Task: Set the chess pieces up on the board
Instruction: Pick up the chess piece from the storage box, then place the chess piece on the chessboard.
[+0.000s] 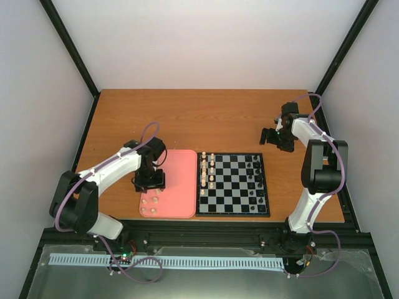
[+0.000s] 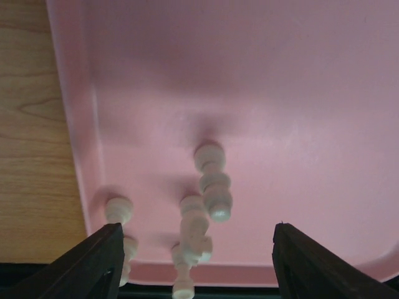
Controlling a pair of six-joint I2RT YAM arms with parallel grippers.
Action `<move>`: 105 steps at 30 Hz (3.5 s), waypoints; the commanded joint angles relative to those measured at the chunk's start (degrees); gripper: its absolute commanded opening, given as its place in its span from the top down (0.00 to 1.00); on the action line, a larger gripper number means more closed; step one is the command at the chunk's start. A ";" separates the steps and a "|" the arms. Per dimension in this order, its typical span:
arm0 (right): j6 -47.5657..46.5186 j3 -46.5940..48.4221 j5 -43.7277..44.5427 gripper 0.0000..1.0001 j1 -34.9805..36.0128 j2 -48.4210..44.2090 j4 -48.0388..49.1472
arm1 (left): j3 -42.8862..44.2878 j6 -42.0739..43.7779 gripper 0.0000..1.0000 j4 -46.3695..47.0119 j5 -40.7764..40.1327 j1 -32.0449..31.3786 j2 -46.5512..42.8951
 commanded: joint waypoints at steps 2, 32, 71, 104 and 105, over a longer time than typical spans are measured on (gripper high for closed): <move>-0.30 0.98 -0.13 0.00 0.53 -0.22 -0.04 | 1.05 0.80 0.44 4.99 1.90 0.34 3.44; -0.20 1.40 -0.74 0.00 0.64 0.43 -0.22 | 3.21 3.30 0.96 4.78 0.96 0.35 9.45; -0.48 0.50 2.07 0.00 1.28 -1.14 -0.20 | 44.22 12.64 0.97 -5.48 5.16 -31.55 34.24; -0.75 1.07 1.99 0.00 1.25 0.42 -0.40 | 44.07 14.05 0.95 -3.61 0.42 -31.39 38.81; -0.73 1.07 2.06 0.00 1.25 0.40 -0.40 | 43.74 14.04 0.94 -3.34 0.43 -31.40 38.76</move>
